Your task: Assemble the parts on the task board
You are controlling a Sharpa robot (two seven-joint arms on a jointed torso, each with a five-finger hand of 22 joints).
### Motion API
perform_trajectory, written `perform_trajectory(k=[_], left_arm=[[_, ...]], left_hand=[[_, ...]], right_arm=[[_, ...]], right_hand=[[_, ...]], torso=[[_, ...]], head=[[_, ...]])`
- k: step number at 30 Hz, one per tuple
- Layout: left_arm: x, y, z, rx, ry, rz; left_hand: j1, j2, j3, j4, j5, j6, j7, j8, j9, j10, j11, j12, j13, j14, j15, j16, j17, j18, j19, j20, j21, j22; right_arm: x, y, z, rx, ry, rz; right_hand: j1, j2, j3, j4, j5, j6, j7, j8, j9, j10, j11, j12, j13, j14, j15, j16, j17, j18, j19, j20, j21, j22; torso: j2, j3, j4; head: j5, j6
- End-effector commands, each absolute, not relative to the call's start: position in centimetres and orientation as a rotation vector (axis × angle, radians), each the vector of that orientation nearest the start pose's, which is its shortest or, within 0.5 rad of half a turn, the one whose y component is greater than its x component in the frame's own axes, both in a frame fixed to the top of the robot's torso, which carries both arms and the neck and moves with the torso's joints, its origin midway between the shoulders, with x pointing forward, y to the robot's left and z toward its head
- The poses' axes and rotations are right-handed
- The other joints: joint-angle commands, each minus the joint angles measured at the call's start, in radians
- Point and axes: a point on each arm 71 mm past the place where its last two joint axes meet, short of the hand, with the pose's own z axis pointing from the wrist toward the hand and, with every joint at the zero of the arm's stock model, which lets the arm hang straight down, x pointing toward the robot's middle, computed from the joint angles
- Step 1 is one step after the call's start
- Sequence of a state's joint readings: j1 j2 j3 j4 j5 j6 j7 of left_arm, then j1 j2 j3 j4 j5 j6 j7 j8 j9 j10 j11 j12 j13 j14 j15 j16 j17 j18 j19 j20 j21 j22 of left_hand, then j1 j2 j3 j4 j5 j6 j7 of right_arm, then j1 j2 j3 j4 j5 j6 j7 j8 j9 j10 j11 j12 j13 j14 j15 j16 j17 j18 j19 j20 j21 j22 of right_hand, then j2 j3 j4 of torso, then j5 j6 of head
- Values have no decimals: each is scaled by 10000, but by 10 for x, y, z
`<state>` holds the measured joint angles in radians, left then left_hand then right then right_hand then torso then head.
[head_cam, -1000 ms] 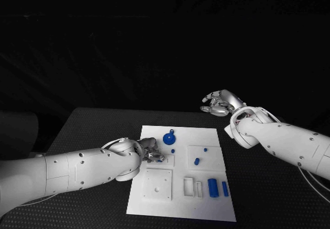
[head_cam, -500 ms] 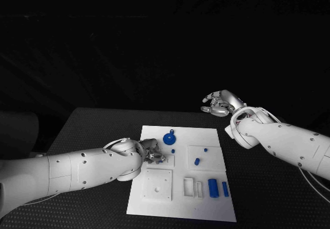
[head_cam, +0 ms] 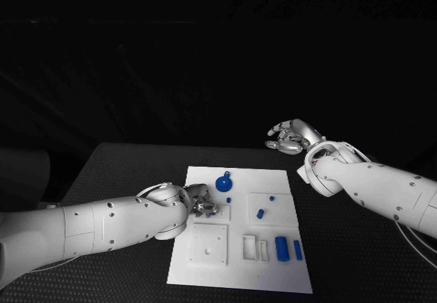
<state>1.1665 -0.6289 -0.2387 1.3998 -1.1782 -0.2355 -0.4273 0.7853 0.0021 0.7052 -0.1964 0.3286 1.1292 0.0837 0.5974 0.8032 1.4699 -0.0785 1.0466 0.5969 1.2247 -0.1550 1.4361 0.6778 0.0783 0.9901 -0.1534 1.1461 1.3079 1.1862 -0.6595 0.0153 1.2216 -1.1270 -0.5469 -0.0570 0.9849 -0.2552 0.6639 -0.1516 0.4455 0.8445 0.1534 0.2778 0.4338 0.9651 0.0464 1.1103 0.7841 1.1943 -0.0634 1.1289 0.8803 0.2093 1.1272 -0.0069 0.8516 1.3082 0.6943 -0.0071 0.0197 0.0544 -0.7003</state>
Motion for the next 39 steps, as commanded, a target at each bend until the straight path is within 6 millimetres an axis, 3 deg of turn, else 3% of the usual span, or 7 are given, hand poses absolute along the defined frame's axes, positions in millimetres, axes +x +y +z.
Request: perform_trajectory(k=[1,3,4,6,12,19,39], left_arm=[[464,153,-295,-1376,21363,-4434],[465,154,-295,-1428,21317,-4407],[465,155,-295,-1448,21298,-4399],[465,156,-295,-1482,21259,-4391],[466,157,-294,-1550,21145,-4422],[466,156,-294,-1544,21165,-4411],[466,167,-293,-1832,21101,-4409]], left_hand=[[110,-97,2,94,-334,1264,-1301,-46,45,-649,-552,15,-47,83,-241,-66,-28,129,0,-1039,-5,121],[132,-148,6,138,-431,1243,-1297,-50,74,-647,-551,8,-74,79,-259,-73,-45,132,-1,-1042,-10,118],[-7,-608,-51,440,-2054,1087,-1267,-116,119,-721,-529,-107,-171,-21,-299,-185,-117,158,-33,-1057,-73,80],[-45,-1073,-13,863,-2207,1068,-1246,-153,202,-677,-519,-158,-287,-6,-358,-210,-178,155,-31,-1060,-116,59],[53,-1873,151,1714,-2659,774,-1101,-555,132,-599,-428,-148,-462,-12,-443,-197,-265,168,5,-1091,-162,46],[215,-2320,169,2190,-2755,780,-1036,-852,-119,-609,-406,-73,-496,-35,-493,-149,-289,168,26,-1104,-157,53],[264,-2851,-26,2881,-2802,851,-1033,-943,-186,-629,-412,-2,-529,-56,-521,-80,-315,166,34,-1110,-153,45]], right_arm=[[546,-209,-181,3037,14882,6935],[546,-209,-181,3040,14881,6928],[546,-209,-181,3041,14881,6927],[546,-210,-182,3044,14883,6920],[546,-210,-182,3044,14887,6917],[546,-210,-182,3043,14915,6911],[546,-211,-182,3050,14911,6885]], right_hand=[[-20,119,-41,21,44,9,60,43,14,-87,-3,51,-16,-100,0,37,-9,525,20,24,-45,158],[-20,119,-41,21,45,9,60,43,14,-87,-4,51,-16,-100,0,37,-9,525,20,24,-46,158],[-20,118,-41,21,46,9,60,43,14,-87,-4,51,-16,-100,0,37,-10,525,20,24,-46,158],[-20,118,-42,21,49,9,60,43,14,-88,-4,52,-18,-100,0,38,-10,525,20,24,-46,158],[-22,115,-44,20,57,8,60,43,15,-88,-4,54,-21,-101,0,39,-12,525,21,24,-46,159],[-24,113,-46,20,64,7,61,42,14,-89,-3,57,-24,-101,1,40,-13,525,21,24,-47,160],[-32,113,-56,22,78,0,62,40,14,-92,-2,66,-37,-104,2,44,-19,525,23,25,-50,163]], torso=[[0,-9,3],[0,-9,3],[0,-9,5],[2,-10,6],[0,-14,9],[1,-14,5],[-2,-2,9]], head=[[-20,12],[-24,11],[-27,3],[-38,-2],[-50,2],[-48,-7],[-73,-9]])
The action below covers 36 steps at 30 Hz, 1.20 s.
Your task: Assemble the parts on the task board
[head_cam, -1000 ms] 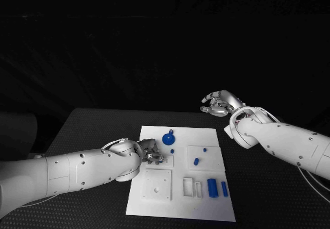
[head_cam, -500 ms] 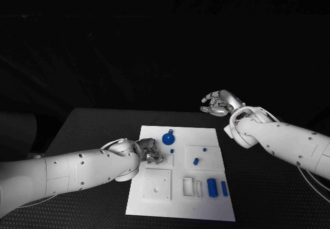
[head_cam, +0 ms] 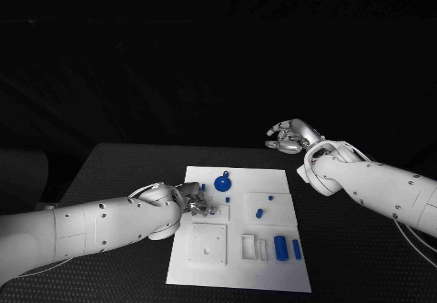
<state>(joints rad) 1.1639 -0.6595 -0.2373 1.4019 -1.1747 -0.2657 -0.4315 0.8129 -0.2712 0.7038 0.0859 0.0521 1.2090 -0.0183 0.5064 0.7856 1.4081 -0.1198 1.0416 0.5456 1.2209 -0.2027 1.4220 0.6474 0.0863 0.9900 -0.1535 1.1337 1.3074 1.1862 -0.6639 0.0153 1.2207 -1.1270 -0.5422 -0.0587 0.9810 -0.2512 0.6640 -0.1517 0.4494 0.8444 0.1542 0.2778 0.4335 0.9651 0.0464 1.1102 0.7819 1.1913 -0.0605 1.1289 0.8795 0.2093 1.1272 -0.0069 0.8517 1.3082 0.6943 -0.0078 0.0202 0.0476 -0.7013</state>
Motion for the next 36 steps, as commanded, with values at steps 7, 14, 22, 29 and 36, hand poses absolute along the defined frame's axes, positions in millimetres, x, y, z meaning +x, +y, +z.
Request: perform_trajectory(k=[7,14,22,29,36], left_arm=[[465,166,-293,-1957,21176,-4565],[465,173,-290,-2327,21196,-4740],[482,181,-260,-2936,21076,-5053],[501,186,-235,-3000,21538,-5142],[522,191,-226,-2753,21717,-4548]], left_hand=[[-319,-64,-1350,40,-25,2,-25,-59,22,-90,-13,90,-14,-115,-61,106,-10,125,-152,-1123,-51,82],[-277,-95,-1449,104,-27,-19,-25,-78,20,-112,-17,78,-26,-140,-75,95,-23,143,-171,-1132,-69,71],[-13,-20,-1640,301,-18,-217,55,-250,-42,-262,49,-118,-148,-321,-47,-73,-126,124,-333,-1092,-213,10],[700,605,-2312,164,40,-937,392,-1062,-373,-881,327,-842,-504,-827,195,-798,-542,-61,-809,-915,-744,-189],[1117,982,-2724,52,294,-1442,617,-1537,-595,-1251,546,-1202,-651,-1136,398,-1138,-777,-212,-1076,-815,-1131,-306]], right_arm=[[546,-212,-182,3050,14913,6882],[546,-213,-182,3056,14902,6862],[547,-215,-182,3071,14898,6820],[547,-216,-183,3074,14920,6796],[548,-215,-183,3077,14931,6787]], right_hand=[[5,75,-59,23,42,0,55,40,16,-92,-1,69,-20,-74,-28,46,-13,525,24,25,-51,164],[0,78,-62,26,45,-1,55,39,17,-92,-1,73,-25,-75,-27,47,-16,525,25,26,-52,165],[-7,79,-67,30,46,-4,56,39,16,-93,0,77,-30,-75,-27,49,-18,525,26,26,-53,165],[-9,78,-69,31,48,-7,56,37,16,-94,0,80,-35,-76,-26,51,-21,525,26,26,-54,166],[-9,79,-71,31,49,-9,57,36,16,-94,1,82,-38,-76,-26,52,-23,525,27,26,-55,167]], torso=[[-4,6,3],[-2,2,-1],[-11,1,13],[0,-7,-2],[2,-1,0]], head=[[3,6],[-7,21],[-47,58],[-44,126],[-37,211]])
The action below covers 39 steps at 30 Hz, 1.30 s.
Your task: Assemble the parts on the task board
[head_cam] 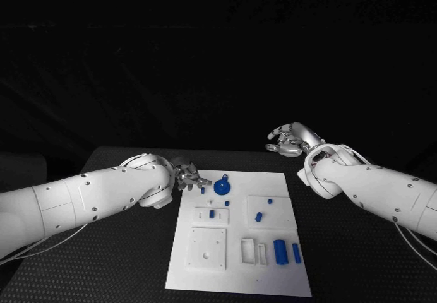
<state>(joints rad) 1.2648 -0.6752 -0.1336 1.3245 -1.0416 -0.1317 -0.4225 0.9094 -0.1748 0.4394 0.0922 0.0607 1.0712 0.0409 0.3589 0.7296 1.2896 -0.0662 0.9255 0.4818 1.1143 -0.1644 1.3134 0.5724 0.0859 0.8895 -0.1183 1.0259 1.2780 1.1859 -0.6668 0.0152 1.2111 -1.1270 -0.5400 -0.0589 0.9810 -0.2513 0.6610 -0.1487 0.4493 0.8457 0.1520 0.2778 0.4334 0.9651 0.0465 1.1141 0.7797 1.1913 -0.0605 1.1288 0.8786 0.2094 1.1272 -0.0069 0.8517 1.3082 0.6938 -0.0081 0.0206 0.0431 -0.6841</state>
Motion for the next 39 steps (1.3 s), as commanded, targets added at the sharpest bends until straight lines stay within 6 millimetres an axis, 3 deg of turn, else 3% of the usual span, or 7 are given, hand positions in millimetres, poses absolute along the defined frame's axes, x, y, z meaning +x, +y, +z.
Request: perform_trajectory(k=[1,8,15,39], left_arm=[[525,192,-225,-2673,21694,-4414],[539,194,-224,-1975,22123,-3519],[549,190,-228,-1617,22571,-2960],[568,185,-236,-1514,22764,-2233]], left_hand=[[173,71,-148,-12,298,-99,50,-109,-67,-106,25,-74,-24,-105,34,-77,-49,-228,-95,-1158,-93,-17],[336,258,-396,-94,441,-410,182,-360,-214,-380,147,-251,-83,-347,150,-224,-152,-320,-276,-1113,-305,-31],[230,237,-579,231,335,-926,395,-673,-396,-769,354,-447,-148,-736,362,-369,-248,-444,-575,-1020,-589,-35],[325,296,-806,885,256,-1112,477,-779,-572,-917,434,-444,-124,-898,437,-329,-296,-455,-673,-967,-702,91]], right_arm=[[548,-215,-183,3074,14933,6795],[548,-214,-183,3077,14944,6804],[548,-213,-183,3067,14947,6831],[548,-209,-183,3030,14941,6914]], right_hand=[[-10,80,-42,2,50,-23,79,36,17,-94,1,44,-17,-76,-26,53,-14,524,28,26,-56,167],[-9,82,-42,2,52,-26,79,34,16,-94,1,47,-21,-77,-25,54,-16,524,29,25,-56,167],[-7,83,-43,1,54,-29,79,33,16,-95,1,50,-25,-77,-25,56,-18,524,30,24,-57,168],[-4,86,-44,-1,58,-36,81,30,15,-98,3,60,-41,-79,-24,61,-26,524,32,23,-61,169]], torso=[[8,0,-8],[16,11,-17],[21,12,-20],[68,-2,-62]], head=[[9,48],[29,51],[32,40],[-30,33]])
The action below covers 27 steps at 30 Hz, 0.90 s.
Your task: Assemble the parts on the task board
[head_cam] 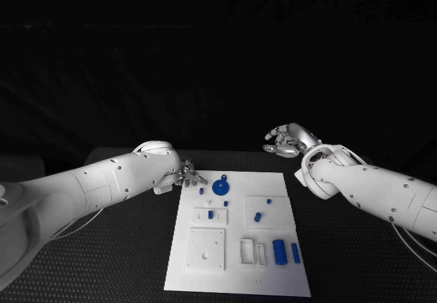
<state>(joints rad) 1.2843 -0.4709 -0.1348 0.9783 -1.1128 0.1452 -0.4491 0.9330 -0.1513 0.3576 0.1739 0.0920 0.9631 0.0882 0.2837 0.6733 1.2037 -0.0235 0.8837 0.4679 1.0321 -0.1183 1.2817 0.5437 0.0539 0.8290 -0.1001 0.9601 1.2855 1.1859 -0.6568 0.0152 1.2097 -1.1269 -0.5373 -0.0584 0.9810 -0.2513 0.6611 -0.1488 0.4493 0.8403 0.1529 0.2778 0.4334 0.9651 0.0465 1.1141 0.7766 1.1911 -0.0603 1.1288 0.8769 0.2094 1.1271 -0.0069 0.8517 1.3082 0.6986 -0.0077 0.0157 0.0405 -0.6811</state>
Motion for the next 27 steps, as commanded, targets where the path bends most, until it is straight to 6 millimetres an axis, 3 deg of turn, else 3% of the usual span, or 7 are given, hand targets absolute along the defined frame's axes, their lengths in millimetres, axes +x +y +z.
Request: perform_trajectory(k=[1,19,27], left_arm=[[568,185,-237,-1532,22776,-2229],[567,179,-250,-1470,23327,-2235],[566,178,-251,-1444,23438,-2299]], left_hand=[[117,81,-3,82,-53,-31,4,-24,-13,-59,7,-23,18,-77,-23,-7,-10,-134,-70,-1148,-44,24],[708,457,-477,177,84,-13,4,5,-96,-84,8,21,45,-124,-18,70,-42,-129,-95,-1132,-84,174],[1075,752,-690,142,136,-17,9,10,-145,-90,12,31,48,-142,-13,98,-68,-133,-94,-1125,-125,236]], right_arm=[[548,-209,-183,3028,14939,6918],[547,-208,-183,3013,14944,6947],[547,-208,-183,3014,14947,6946]], right_hand=[[-5,87,-45,0,59,18,72,30,15,-98,3,61,-11,-77,-25,61,-10,524,32,23,-62,169],[-1,90,-45,-2,62,18,72,31,16,-98,3,70,-22,-77,-25,66,-15,524,36,21,-63,171],[1,92,-45,-2,63,18,72,31,16,-98,3,74,-26,-77,-25,68,-17,524,37,21,-64,171]], torso=[[24,-9,-15],[-1,-4,0],[4,-1,7]], head=[[-4,4],[-56,-45],[-71,-43]])
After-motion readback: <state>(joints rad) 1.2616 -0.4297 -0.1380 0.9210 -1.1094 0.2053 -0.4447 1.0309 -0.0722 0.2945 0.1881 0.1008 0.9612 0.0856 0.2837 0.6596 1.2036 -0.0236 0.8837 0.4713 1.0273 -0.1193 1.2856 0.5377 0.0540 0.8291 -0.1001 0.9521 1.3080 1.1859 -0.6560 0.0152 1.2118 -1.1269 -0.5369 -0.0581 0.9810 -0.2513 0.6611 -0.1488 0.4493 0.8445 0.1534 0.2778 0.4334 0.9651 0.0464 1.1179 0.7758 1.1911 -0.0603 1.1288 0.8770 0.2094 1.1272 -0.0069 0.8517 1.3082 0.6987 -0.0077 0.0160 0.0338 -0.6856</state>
